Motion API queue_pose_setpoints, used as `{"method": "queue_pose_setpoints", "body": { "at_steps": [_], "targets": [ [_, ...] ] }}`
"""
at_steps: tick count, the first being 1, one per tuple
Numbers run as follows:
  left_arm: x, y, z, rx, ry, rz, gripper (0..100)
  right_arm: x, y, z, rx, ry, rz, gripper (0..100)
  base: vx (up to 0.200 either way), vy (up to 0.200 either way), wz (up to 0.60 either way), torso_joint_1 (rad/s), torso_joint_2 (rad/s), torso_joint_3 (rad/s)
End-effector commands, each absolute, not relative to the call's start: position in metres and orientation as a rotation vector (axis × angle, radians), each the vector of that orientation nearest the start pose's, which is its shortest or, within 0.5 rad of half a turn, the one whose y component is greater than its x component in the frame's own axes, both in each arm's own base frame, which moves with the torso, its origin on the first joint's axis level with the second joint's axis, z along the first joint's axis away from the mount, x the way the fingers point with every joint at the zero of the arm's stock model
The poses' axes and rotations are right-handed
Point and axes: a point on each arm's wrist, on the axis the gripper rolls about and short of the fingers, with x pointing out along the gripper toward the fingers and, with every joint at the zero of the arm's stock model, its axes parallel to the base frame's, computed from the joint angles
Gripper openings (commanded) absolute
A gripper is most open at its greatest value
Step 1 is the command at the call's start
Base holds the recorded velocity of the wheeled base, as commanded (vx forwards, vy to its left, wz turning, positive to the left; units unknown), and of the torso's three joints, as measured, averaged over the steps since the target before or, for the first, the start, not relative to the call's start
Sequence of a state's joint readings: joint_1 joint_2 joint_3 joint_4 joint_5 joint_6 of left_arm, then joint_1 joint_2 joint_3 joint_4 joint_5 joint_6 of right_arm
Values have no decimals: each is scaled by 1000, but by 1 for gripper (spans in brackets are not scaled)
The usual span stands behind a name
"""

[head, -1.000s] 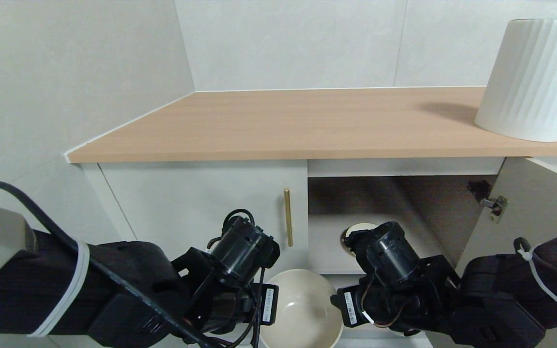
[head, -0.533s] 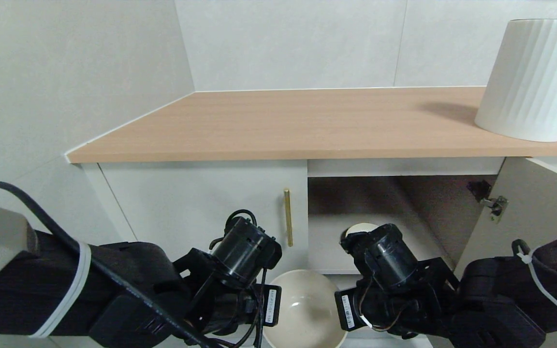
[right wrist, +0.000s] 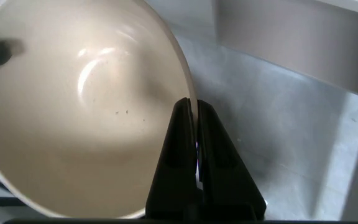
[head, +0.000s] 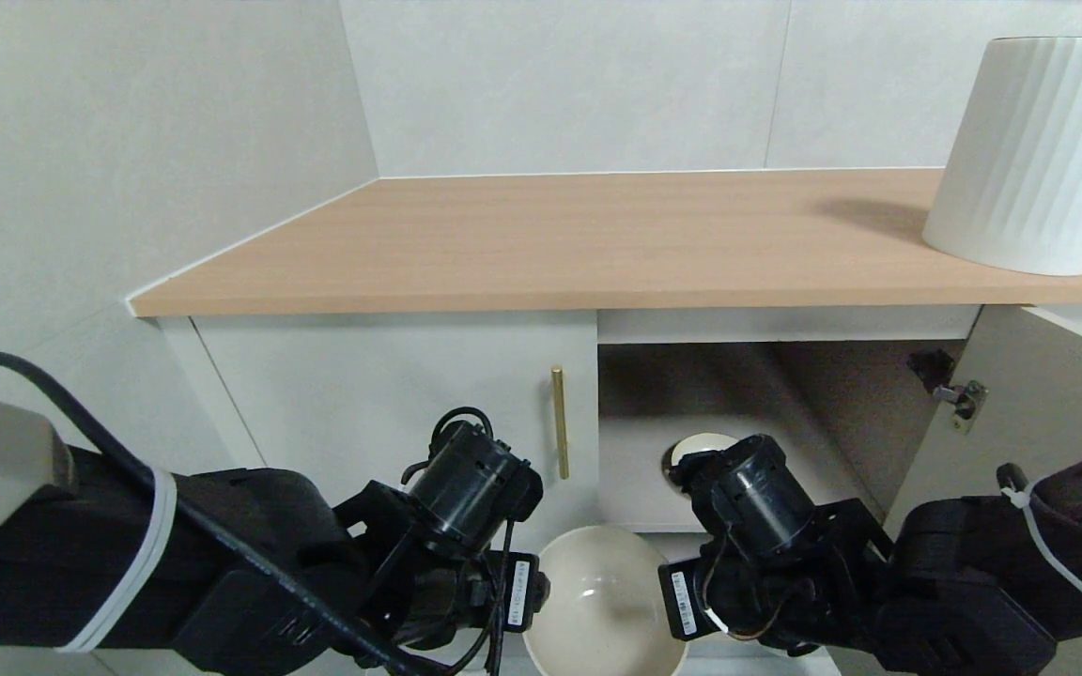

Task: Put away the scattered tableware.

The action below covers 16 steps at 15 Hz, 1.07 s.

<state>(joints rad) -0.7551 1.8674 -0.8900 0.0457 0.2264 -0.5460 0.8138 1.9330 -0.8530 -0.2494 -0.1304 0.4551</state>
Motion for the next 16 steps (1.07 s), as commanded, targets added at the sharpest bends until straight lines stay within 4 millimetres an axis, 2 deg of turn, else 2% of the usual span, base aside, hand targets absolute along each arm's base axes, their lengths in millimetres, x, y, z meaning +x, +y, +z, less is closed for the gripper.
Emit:
{"method": "queue_pose_setpoints", "body": {
  "at_steps": [1,4,6,7,8,9,12,16],
  "targets": [
    [223,-204,98,-16,995,-221,100,225,235,86,35,872,459,0,0,0,0,0,0,0],
    [223,-204,96,-10,1000,-218,100,223,229,77,-9,901,445,0,0,0,0,0,0,0],
    [223,-204,96,-10,1000,-218,100,233,219,70,-66,900,401,0,0,0,0,0,0,0],
    [223,-204,96,-10,998,-218,100,244,210,61,-90,899,323,0,0,0,0,0,0,0],
    [223,-204,96,-10,998,-218,100,244,210,61,-90,899,323,0,0,0,0,0,0,0],
    [223,-204,96,-10,998,-218,100,263,195,59,-60,894,245,0,0,0,0,0,0,0],
    [223,-204,97,-11,997,-219,100,288,171,62,21,872,142,0,0,0,0,0,0,0],
    [223,-203,97,-14,995,-218,100,326,145,68,214,817,-4,0,0,0,0,0,0,0]
  ]
}}
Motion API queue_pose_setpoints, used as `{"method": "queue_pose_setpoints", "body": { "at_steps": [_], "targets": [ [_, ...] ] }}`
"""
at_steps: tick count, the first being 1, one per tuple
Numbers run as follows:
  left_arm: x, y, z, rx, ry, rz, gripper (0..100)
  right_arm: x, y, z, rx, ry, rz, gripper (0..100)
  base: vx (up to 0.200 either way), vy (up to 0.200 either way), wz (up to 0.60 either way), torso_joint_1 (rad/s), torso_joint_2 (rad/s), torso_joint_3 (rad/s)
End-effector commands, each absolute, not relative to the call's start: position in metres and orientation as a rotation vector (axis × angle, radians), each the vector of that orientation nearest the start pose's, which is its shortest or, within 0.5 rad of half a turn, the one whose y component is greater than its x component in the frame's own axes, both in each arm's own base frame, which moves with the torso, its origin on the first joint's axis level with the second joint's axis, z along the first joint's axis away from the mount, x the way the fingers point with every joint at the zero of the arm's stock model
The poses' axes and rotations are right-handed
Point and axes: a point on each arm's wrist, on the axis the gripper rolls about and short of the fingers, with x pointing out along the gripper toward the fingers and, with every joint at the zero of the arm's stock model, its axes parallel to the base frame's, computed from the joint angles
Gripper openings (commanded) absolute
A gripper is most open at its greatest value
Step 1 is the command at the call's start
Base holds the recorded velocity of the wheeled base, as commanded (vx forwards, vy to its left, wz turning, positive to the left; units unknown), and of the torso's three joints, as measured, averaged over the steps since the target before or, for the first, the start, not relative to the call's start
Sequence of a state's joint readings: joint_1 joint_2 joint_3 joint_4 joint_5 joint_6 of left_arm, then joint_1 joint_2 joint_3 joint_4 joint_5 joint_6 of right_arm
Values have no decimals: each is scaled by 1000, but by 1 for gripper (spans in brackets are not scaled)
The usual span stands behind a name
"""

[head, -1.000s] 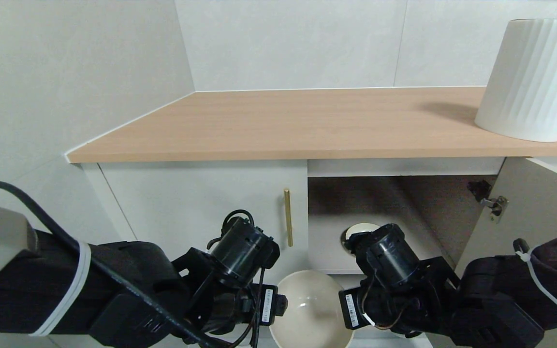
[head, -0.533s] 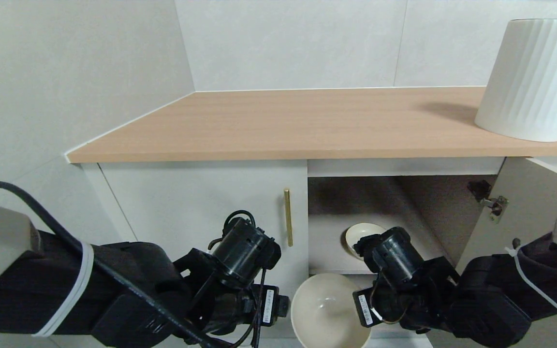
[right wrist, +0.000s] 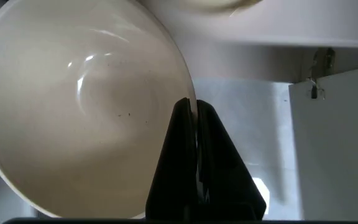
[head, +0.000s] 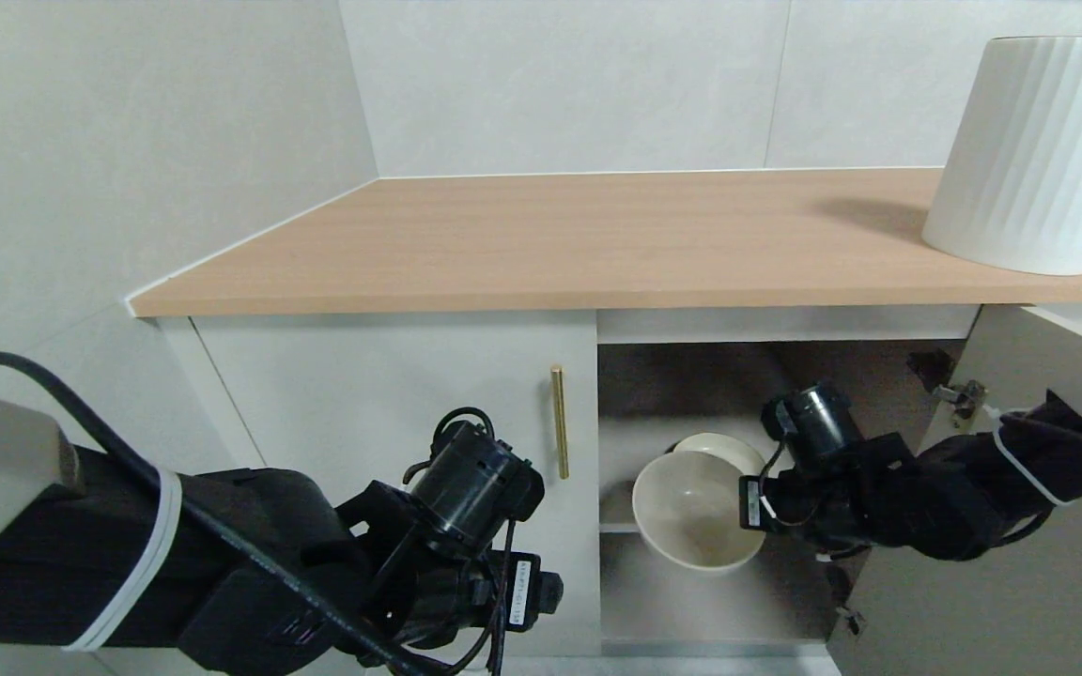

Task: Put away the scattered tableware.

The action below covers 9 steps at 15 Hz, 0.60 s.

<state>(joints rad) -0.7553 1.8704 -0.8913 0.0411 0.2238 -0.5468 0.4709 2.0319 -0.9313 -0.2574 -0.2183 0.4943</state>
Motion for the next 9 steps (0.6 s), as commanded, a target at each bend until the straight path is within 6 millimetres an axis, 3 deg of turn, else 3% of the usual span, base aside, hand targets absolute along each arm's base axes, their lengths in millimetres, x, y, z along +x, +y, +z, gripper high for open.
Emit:
{"method": "queue_pose_setpoints", "body": {
  "at_steps": [1,4,9],
  "targets": [
    [223,-203,98,-16,994,-218,100,330,143,67,233,808,-17,0,0,0,0,0,0,0],
    [223,-203,98,-16,994,-218,100,354,129,58,332,703,-79,0,0,0,0,0,0,0],
    [223,-203,98,-16,992,-220,100,372,123,50,393,638,-139,0,0,0,0,0,0,0]
  ]
}}
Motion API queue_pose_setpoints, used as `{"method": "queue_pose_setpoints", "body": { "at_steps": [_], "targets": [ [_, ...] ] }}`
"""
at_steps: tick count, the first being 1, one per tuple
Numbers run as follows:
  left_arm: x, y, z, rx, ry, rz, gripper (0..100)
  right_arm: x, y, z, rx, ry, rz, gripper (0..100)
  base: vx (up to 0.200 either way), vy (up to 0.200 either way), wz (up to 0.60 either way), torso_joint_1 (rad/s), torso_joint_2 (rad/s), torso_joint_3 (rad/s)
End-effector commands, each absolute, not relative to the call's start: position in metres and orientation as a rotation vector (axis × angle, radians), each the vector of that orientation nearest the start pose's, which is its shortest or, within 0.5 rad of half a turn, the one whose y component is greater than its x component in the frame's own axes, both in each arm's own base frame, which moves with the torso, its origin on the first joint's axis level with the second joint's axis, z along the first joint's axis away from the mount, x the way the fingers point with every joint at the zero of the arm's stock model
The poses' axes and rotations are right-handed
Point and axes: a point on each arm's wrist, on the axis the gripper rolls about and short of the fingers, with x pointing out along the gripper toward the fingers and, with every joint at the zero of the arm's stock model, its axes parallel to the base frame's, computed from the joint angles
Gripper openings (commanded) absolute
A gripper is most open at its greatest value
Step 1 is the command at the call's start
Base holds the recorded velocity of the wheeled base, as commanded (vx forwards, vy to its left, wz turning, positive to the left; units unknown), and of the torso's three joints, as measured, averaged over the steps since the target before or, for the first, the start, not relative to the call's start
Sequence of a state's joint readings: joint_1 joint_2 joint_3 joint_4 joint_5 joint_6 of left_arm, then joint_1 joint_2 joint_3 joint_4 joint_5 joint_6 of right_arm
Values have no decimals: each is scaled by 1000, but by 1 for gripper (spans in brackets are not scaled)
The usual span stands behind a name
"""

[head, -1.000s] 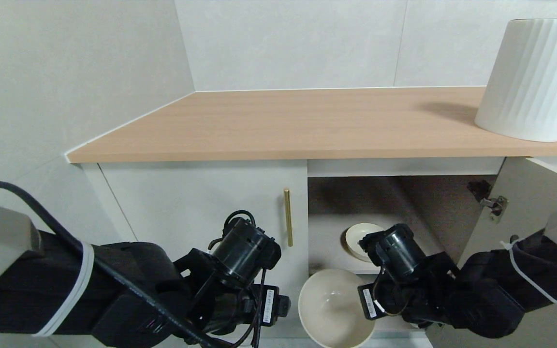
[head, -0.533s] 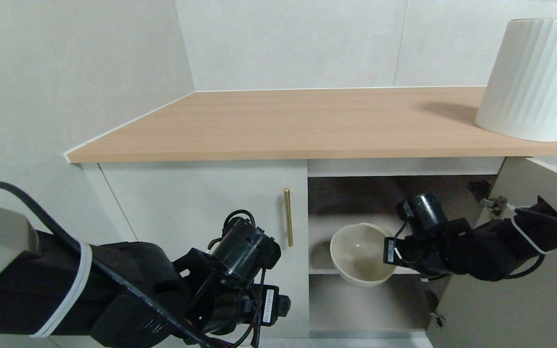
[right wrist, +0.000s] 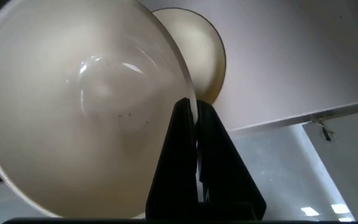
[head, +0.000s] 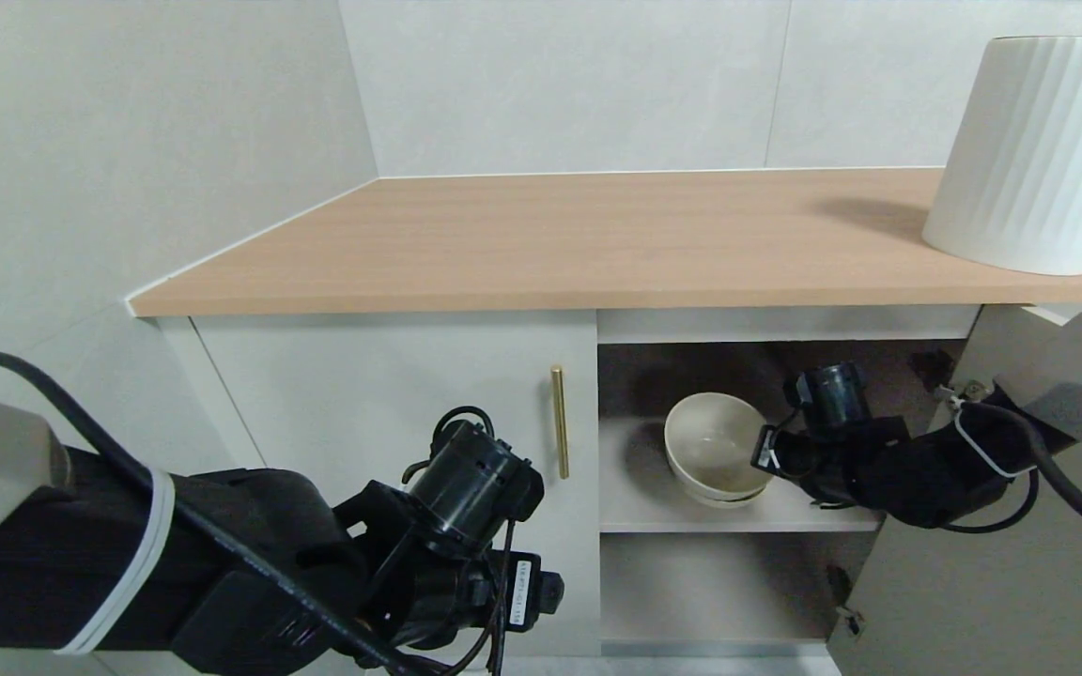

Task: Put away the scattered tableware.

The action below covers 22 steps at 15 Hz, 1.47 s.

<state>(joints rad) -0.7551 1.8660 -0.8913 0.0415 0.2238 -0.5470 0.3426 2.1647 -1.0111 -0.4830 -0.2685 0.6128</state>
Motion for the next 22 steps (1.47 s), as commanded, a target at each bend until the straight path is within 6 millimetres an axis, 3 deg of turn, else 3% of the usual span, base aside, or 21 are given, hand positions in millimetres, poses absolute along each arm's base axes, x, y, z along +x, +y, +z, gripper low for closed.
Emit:
{"method": "queue_pose_setpoints", "body": {
  "at_steps": [1,10,22],
  "targets": [
    [223,-203,98,-17,992,-218,100,376,122,48,408,629,-163,0,0,0,0,0,0,0],
    [223,-203,98,-17,992,-218,100,401,125,17,384,616,-259,0,0,0,0,0,0,0],
    [223,-203,99,-18,991,-219,100,402,124,16,386,614,-261,0,0,0,0,0,0,0]
  ]
}}
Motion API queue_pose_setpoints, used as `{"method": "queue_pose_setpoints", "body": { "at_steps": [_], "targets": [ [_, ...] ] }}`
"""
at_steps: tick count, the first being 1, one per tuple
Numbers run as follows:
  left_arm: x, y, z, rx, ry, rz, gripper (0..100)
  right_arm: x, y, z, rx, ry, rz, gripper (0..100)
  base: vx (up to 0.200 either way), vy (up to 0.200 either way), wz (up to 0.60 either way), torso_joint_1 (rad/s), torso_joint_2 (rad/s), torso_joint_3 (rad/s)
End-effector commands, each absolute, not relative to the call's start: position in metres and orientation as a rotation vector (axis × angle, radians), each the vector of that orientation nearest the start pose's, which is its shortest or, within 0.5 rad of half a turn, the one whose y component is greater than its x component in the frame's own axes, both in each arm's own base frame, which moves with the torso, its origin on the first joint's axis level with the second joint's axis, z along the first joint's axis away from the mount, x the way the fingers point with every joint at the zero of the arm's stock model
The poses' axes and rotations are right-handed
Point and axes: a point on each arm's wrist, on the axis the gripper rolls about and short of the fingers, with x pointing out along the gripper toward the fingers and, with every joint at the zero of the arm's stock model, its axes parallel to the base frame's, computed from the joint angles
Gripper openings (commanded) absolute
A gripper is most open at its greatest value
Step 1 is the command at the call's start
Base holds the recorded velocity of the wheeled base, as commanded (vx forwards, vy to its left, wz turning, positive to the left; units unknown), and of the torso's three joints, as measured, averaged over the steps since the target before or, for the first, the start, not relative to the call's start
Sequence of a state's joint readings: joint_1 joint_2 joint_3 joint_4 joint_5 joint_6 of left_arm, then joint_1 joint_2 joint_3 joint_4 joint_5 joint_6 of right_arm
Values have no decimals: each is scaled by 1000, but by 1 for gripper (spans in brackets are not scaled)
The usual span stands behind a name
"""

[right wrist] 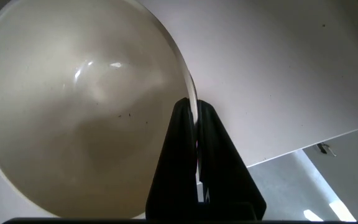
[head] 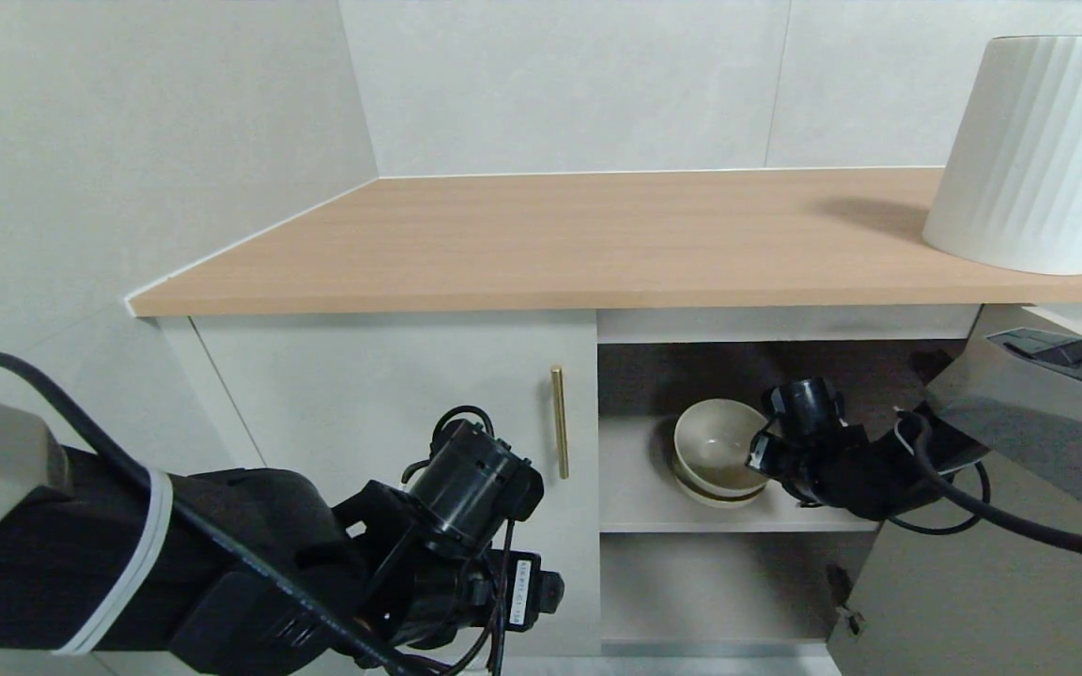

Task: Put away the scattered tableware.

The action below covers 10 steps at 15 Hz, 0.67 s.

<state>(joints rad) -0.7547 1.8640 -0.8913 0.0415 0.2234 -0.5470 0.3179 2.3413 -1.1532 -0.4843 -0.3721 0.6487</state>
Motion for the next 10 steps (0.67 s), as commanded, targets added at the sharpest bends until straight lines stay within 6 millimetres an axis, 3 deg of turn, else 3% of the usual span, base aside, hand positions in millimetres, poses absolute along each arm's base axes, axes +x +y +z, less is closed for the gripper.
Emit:
{"method": "queue_pose_setpoints", "body": {
  "at_steps": [1,9,10],
  "targets": [
    [223,-203,99,-18,991,-219,100,402,125,16,386,615,-258,0,0,0,0,0,0,0],
    [223,-203,99,-18,991,-219,100,400,126,14,380,622,-261,0,0,0,0,0,0,0],
    [223,-203,99,-18,991,-219,100,400,126,14,378,624,-261,100,0,0,0,0,0,0]
  ]
}}
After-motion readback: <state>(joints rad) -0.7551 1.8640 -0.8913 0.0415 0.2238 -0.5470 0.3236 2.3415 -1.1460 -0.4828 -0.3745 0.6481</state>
